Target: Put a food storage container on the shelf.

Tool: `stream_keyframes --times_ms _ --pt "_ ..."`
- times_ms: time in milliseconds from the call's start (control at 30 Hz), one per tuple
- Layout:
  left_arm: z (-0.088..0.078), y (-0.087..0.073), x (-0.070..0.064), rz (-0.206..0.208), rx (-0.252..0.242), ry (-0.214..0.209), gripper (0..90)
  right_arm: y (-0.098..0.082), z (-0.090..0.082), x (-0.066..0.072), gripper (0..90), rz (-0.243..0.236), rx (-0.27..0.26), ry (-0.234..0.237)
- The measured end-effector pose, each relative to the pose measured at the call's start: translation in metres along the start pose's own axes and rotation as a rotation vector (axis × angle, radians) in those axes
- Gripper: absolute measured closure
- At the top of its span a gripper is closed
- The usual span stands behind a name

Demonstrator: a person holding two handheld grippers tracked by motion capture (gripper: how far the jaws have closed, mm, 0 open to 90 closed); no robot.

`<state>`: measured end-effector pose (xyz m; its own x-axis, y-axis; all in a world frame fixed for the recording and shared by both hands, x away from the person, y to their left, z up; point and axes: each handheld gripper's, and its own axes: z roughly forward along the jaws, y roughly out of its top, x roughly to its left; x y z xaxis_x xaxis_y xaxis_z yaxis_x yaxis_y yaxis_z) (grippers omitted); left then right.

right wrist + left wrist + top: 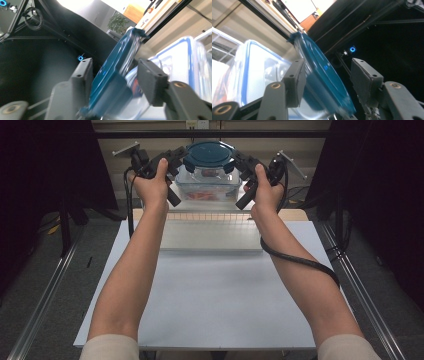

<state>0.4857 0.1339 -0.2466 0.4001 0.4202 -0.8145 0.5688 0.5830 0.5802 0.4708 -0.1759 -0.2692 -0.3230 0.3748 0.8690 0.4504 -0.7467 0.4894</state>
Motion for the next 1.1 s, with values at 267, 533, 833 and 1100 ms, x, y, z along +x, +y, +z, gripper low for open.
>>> stream_keyframes --times_ms 267,533,833,1100 --pt "-0.017 -0.025 0.003 0.017 0.013 -0.025 35.6 -0.022 -0.017 -0.002 38.3 -0.025 0.014 0.029" --pt "-0.034 -0.044 0.010 0.036 0.025 -0.036 30.6 -0.042 -0.032 -0.008 33.3 -0.033 0.037 0.032" --pt "-0.049 -0.066 0.022 0.027 0.037 -0.053 27.2 -0.058 -0.049 -0.016 29.5 -0.045 0.062 0.052" --pt "-0.064 -0.090 0.036 0.066 0.062 -0.042 23.9 -0.076 -0.067 -0.027 27.0 -0.036 0.094 0.090"
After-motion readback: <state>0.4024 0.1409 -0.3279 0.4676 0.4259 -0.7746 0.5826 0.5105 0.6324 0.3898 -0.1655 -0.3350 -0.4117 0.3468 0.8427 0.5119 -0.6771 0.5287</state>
